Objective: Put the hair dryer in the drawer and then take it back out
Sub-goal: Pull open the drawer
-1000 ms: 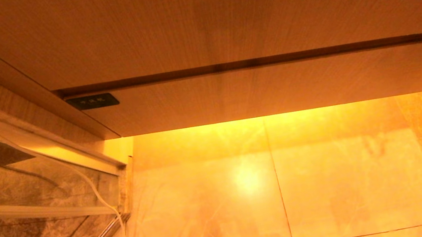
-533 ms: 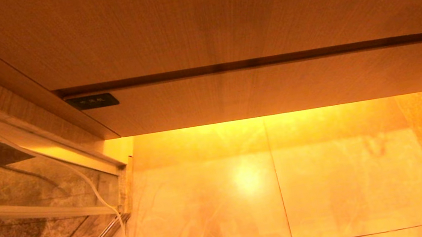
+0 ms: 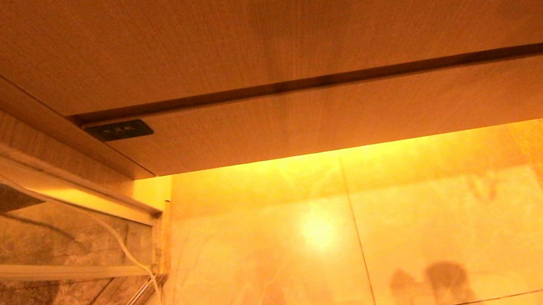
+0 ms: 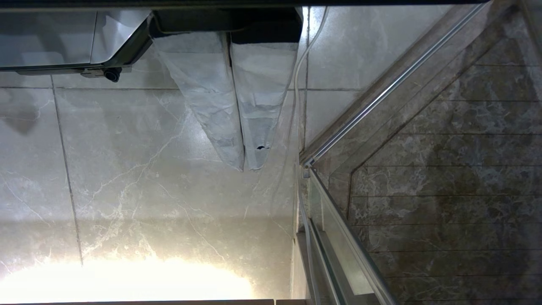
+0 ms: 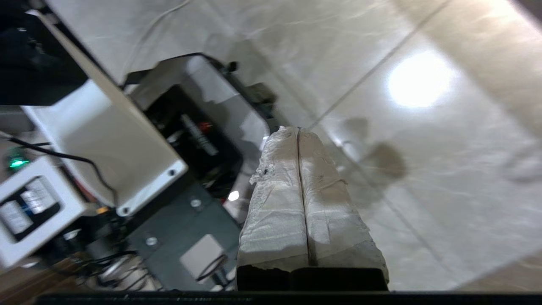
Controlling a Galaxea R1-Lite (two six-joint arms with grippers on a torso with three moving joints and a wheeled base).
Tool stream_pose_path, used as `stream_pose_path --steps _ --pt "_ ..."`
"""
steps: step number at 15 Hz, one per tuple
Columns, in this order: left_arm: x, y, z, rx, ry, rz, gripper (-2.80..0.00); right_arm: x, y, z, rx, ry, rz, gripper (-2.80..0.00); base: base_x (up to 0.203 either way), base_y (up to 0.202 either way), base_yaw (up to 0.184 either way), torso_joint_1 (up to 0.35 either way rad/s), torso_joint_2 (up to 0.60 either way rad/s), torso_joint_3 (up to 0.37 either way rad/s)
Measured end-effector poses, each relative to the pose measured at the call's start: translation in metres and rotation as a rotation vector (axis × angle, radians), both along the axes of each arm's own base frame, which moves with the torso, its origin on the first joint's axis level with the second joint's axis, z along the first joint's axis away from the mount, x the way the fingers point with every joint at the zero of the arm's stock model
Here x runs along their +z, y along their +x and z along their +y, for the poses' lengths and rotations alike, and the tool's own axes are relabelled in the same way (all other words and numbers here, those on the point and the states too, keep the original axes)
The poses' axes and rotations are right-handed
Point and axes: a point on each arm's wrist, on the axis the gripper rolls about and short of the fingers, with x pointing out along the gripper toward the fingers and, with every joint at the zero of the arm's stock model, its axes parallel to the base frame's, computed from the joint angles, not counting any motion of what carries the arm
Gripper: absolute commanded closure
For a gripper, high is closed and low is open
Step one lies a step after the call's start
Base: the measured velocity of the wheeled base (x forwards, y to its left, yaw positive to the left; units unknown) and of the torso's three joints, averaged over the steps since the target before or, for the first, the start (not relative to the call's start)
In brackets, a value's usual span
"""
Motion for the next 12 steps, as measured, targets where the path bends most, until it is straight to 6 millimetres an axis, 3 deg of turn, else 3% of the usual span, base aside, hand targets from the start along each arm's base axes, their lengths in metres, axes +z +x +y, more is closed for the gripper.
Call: stream_pose_path --steps 6,12 --pt "0.000 0.000 0.000 0.000 0.000 0.000 0.00 -0.017 0.068 0.002 0.076 0.071 0.126 0.00 0.000 0.000 0.000 0.000 0.00 0.000" --pt "0.000 0.000 0.000 0.000 0.000 0.000 0.00 -0.020 0.107 0.002 0.075 0.072 0.135 0.00 0.000 0.000 0.000 0.000 0.00 0.000"
